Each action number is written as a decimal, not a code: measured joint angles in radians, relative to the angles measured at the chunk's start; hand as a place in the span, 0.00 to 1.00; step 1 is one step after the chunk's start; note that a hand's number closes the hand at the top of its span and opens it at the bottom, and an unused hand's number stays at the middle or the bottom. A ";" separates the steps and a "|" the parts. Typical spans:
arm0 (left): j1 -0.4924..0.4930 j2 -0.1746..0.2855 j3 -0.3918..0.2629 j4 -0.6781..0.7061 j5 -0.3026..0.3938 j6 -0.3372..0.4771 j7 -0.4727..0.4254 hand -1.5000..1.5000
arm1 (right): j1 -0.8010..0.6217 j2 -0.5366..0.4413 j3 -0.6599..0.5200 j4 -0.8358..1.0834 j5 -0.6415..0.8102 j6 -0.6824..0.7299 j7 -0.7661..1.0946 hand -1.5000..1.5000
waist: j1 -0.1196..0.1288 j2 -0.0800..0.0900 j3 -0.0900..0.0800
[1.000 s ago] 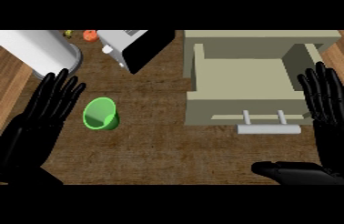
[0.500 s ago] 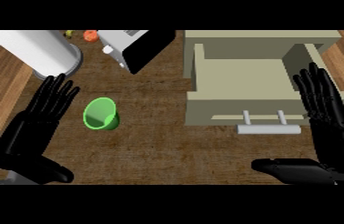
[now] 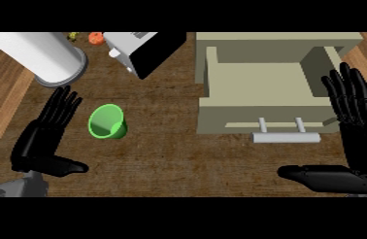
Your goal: Pick up the cup, place it into the drawer and close the drawer
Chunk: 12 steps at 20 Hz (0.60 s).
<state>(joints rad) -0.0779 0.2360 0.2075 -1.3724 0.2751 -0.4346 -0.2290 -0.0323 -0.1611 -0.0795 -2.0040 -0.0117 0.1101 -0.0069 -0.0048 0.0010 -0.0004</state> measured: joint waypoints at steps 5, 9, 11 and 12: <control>-0.052 0.006 0.007 0.202 -0.105 0.023 -0.133 0.00 | -0.012 0.011 0.010 -0.002 0.015 -0.003 0.016 0.00 | -0.002 0.001 0.000; -0.098 0.021 0.014 0.357 -0.165 0.036 -0.223 0.00 | -0.025 0.010 0.000 0.020 0.018 0.004 0.011 0.00 | -0.001 0.001 0.000; -0.129 0.023 0.017 0.463 -0.196 0.042 -0.296 0.00 | -0.029 0.013 -0.003 0.027 0.018 0.006 0.004 0.00 | -0.002 0.001 0.000; -0.157 0.033 0.023 0.527 -0.207 0.039 -0.328 0.00 | -0.024 0.010 -0.011 0.030 0.007 0.015 -0.004 0.00 | -0.004 0.001 -0.001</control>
<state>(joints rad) -0.2349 0.2688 0.2304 -0.8456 0.0682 -0.3951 -0.5574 -0.0565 -0.1516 -0.0908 -1.9744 -0.0044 0.1247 -0.0110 -0.0087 0.0023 -0.0010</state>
